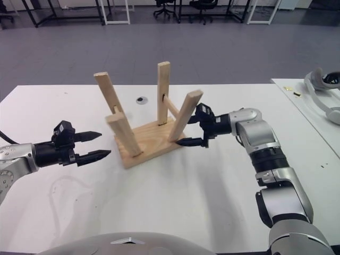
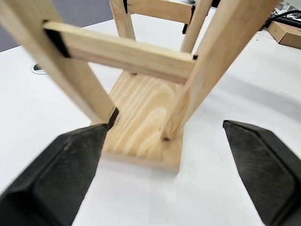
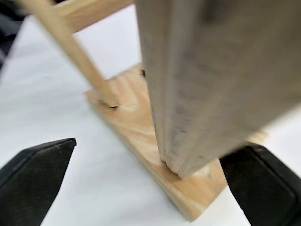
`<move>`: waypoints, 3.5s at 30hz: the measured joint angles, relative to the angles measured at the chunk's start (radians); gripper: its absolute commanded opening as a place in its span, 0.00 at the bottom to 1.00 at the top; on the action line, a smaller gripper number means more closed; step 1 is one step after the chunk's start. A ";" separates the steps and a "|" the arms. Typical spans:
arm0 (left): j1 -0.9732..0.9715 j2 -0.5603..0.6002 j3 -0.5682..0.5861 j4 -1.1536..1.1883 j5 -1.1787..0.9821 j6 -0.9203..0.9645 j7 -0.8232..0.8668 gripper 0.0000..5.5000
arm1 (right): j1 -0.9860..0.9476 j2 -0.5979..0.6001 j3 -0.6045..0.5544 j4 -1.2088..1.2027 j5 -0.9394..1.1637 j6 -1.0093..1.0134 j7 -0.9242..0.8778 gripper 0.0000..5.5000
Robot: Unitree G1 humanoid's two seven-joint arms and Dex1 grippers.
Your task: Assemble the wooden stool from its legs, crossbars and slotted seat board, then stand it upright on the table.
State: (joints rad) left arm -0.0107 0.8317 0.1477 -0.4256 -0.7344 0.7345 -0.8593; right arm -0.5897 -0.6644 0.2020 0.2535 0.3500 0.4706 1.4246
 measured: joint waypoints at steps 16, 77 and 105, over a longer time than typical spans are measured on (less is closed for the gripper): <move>-0.042 -0.024 -0.155 0.328 0.234 -0.212 -0.173 0.82 | 0.210 0.021 -0.003 -0.308 0.095 0.188 -0.152 0.98; -0.497 -0.286 0.111 0.566 -0.099 0.792 0.001 0.23 | -0.123 0.239 -0.357 -0.004 0.411 1.136 -0.674 0.25; -0.497 -0.050 -0.194 0.670 -0.125 0.476 -0.232 0.63 | -0.239 0.198 -0.276 0.142 0.457 1.134 -0.753 0.71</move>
State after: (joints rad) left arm -0.5077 0.7819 -0.0458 0.2440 -0.8592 1.2101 -1.0909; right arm -0.8288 -0.4662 -0.0735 0.3956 0.8074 1.6047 0.6716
